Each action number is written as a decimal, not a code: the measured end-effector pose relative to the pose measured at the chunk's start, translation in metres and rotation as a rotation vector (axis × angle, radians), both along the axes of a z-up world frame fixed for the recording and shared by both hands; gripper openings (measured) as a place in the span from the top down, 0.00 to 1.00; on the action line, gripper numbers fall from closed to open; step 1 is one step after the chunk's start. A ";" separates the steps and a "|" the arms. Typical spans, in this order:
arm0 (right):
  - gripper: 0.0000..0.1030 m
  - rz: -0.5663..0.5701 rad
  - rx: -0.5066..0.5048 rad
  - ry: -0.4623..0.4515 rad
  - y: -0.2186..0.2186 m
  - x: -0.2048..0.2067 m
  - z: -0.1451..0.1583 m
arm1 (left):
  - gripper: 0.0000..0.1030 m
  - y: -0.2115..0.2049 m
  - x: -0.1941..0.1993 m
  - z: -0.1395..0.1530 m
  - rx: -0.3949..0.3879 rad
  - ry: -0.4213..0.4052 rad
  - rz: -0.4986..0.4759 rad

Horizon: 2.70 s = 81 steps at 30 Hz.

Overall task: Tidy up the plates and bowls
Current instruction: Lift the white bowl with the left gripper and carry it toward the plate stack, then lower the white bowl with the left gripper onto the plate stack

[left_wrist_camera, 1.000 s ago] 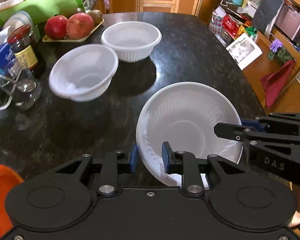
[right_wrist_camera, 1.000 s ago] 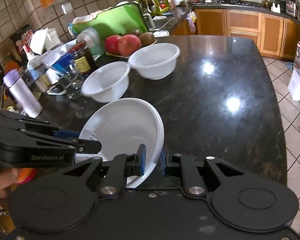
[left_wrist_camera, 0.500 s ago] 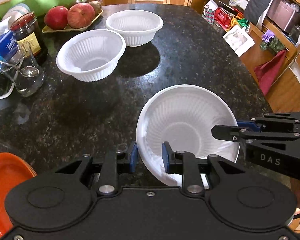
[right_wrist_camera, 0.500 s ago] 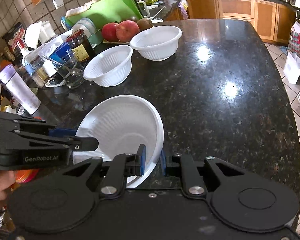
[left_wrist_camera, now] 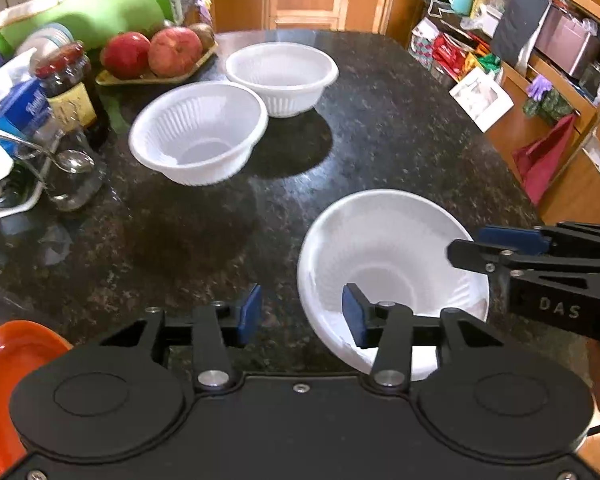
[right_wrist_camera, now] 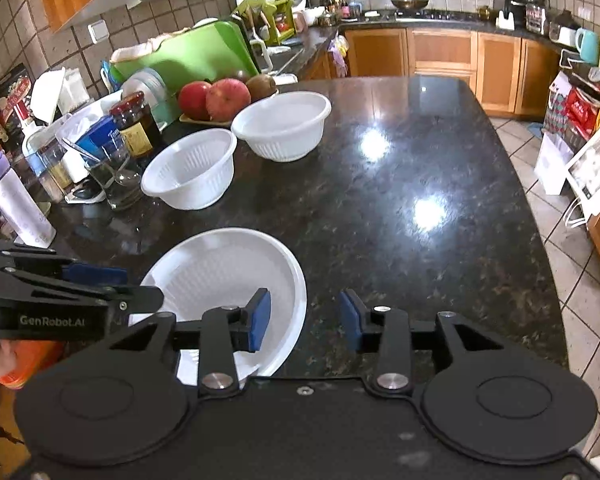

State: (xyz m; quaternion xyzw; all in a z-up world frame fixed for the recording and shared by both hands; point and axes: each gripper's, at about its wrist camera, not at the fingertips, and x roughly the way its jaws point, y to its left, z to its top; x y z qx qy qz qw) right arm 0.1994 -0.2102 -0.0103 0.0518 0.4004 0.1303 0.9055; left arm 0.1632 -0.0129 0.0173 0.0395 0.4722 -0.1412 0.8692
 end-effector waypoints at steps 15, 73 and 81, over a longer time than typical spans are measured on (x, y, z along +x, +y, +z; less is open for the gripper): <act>0.59 0.024 0.016 -0.082 -0.015 0.016 0.044 | 0.43 0.037 0.020 0.035 0.037 -0.134 0.160; 0.66 0.009 -0.033 0.190 0.019 0.256 0.017 | 0.49 -0.022 0.245 0.016 0.170 0.018 0.086; 0.66 0.010 -0.037 0.199 0.020 0.258 0.014 | 0.49 -0.022 0.247 0.010 0.178 0.020 0.070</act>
